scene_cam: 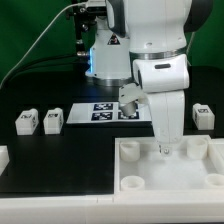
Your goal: Assemble one leg
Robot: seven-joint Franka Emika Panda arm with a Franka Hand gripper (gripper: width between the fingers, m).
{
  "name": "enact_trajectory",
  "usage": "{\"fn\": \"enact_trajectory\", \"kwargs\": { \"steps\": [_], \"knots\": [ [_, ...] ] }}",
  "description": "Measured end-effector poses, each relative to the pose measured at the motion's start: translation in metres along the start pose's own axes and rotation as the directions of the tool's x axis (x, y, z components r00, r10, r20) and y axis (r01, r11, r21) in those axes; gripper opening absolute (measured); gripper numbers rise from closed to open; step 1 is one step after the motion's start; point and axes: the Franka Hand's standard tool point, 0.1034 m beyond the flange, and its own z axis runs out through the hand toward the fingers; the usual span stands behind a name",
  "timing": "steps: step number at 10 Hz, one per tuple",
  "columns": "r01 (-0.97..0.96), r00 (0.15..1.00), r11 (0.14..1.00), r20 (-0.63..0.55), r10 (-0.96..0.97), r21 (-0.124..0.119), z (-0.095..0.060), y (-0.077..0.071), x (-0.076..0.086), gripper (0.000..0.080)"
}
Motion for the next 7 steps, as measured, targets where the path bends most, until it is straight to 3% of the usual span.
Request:
{"fn": "enact_trajectory", "kwargs": {
  "steps": [4,7],
  "knots": [
    [-0.007,1.000,1.000,0.001,0.007,-0.001,-0.001,0.000,-0.002,0.0649],
    [-0.177,0.984,0.984,0.010,0.177,-0.016,-0.022,-0.011,0.000,0.0649]
  ]
}}
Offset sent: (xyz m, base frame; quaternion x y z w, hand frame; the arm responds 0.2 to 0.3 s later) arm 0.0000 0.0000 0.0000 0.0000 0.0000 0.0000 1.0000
